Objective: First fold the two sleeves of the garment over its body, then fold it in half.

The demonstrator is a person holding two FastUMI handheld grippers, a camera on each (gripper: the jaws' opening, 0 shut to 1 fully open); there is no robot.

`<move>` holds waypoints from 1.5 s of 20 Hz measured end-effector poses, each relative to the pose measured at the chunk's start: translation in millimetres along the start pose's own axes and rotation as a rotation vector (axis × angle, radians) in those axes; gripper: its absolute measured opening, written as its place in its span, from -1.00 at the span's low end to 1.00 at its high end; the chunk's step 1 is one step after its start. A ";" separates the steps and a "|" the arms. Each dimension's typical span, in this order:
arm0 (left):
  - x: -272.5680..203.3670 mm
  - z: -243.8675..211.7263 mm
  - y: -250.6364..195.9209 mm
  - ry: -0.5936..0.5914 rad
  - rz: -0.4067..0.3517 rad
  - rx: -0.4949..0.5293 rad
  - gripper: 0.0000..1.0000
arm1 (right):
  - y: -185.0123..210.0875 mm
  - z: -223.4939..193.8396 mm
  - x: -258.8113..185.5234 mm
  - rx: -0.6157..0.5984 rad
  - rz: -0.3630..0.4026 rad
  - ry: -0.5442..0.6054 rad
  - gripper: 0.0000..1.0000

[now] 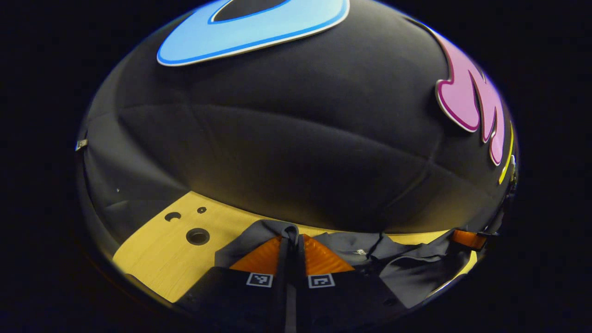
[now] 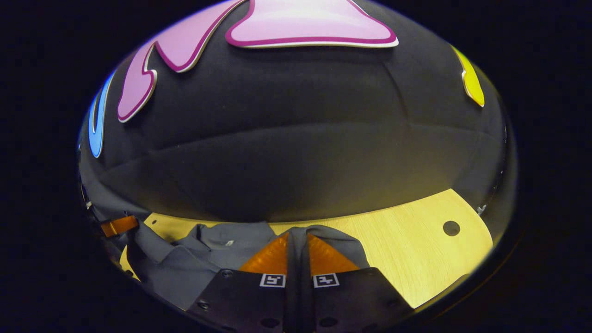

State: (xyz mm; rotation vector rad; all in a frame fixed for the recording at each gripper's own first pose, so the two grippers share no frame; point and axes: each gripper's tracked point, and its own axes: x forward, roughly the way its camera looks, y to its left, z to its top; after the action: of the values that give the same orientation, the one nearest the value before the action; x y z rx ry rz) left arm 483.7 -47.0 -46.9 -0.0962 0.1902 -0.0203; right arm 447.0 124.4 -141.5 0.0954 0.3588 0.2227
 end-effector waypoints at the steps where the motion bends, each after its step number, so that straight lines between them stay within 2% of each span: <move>1: -3.1 6.5 -5.5 -0.011 -0.014 -0.005 -0.60 | -0.4 -2.0 -1.6 -0.002 -0.001 0.004 -0.80; 3: -10.9 15.2 -6.8 -0.025 -0.033 0.000 -0.44 | 1.3 -0.5 -6.2 0.002 0.004 -0.002 -0.60; 5: -22.9 24.9 -0.3 -0.045 -0.021 0.002 0.12 | 0.2 7.2 -16.9 -0.020 -0.002 -0.021 -0.45; 7: -39.0 33.2 1.1 -0.054 -0.021 -0.019 0.48 | 2.5 13.9 -29.2 -0.029 0.013 -0.036 0.15; 8: -47.7 36.2 3.1 -0.064 -0.014 -0.029 0.55 | 3.2 19.3 -38.4 -0.036 0.014 -0.045 0.44; 9: -58.3 40.0 5.5 -0.075 0.000 -0.027 0.71 | 4.4 23.5 -46.4 -0.045 0.017 -0.060 0.43; 10: -70.4 43.1 8.8 -0.086 0.015 -0.019 0.66 | 5.5 28.6 -57.9 -0.056 0.017 -0.078 0.65; 11: -84.3 46.5 10.3 -0.095 0.024 -0.010 0.89 | 3.3 35.7 -71.3 -0.071 0.004 -0.093 0.82; 12: -97.0 47.2 9.0 -0.101 0.023 0.000 0.90 | 3.5 39.9 -84.8 -0.080 -0.002 -0.109 0.99; 17: -183.5 55.9 -5.4 -0.144 0.005 0.065 0.92 | 6.0 55.8 -161.5 -0.101 -0.039 -0.171 0.98; 22: -279.8 57.5 -16.4 -0.187 -0.039 0.064 0.92 | 17.1 54.2 -257.2 -0.121 -0.065 -0.225 0.98; 30: -414.8 1.6 5.6 -0.179 -0.053 0.040 0.92 | 35.7 12.3 -420.9 -0.110 -0.072 -0.269 0.96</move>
State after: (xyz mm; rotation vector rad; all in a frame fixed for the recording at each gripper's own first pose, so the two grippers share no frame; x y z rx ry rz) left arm 76.8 -29.1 32.0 -0.0626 0.0084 -0.0684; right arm 60.4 60.4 16.6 0.0031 0.0817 0.1560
